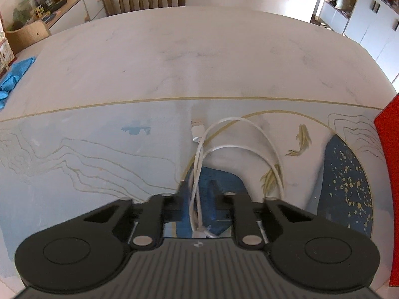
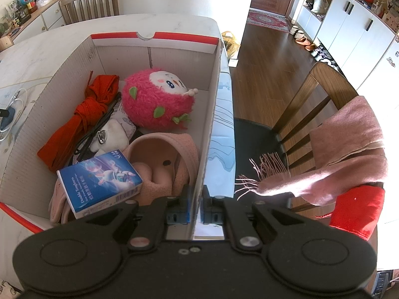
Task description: Organize objects
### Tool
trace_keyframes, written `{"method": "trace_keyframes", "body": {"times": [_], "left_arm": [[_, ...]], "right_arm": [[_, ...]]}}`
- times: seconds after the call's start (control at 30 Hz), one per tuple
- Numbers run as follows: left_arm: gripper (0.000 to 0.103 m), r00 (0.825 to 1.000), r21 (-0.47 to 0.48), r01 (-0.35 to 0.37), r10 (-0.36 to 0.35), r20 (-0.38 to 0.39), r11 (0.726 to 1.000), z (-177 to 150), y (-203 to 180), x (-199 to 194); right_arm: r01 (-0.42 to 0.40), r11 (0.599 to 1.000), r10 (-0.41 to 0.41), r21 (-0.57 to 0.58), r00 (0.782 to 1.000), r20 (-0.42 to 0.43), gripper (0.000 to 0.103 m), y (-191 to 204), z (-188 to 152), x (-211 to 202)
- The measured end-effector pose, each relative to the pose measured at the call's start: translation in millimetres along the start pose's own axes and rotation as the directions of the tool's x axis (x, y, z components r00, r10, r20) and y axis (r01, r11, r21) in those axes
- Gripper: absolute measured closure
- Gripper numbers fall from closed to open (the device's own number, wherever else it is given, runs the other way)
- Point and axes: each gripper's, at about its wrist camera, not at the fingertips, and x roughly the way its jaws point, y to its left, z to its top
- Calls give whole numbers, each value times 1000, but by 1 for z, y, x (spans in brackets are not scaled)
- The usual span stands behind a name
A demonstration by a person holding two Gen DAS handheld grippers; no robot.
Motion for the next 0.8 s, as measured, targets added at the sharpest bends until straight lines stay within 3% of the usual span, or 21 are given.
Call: {"method": "trace_keyframes", "body": {"times": [0.47, 0.8], "left_arm": [[100, 992, -3, 72, -71, 107, 997, -13, -13, -35], [102, 958, 4, 196, -192, 215, 981, -18, -30, -90]], "right_arm": [[0, 1000, 0, 1, 1000, 0, 97, 0, 0, 0], [0, 1000, 0, -3, 1000, 3, 98, 1, 1, 1]]}}
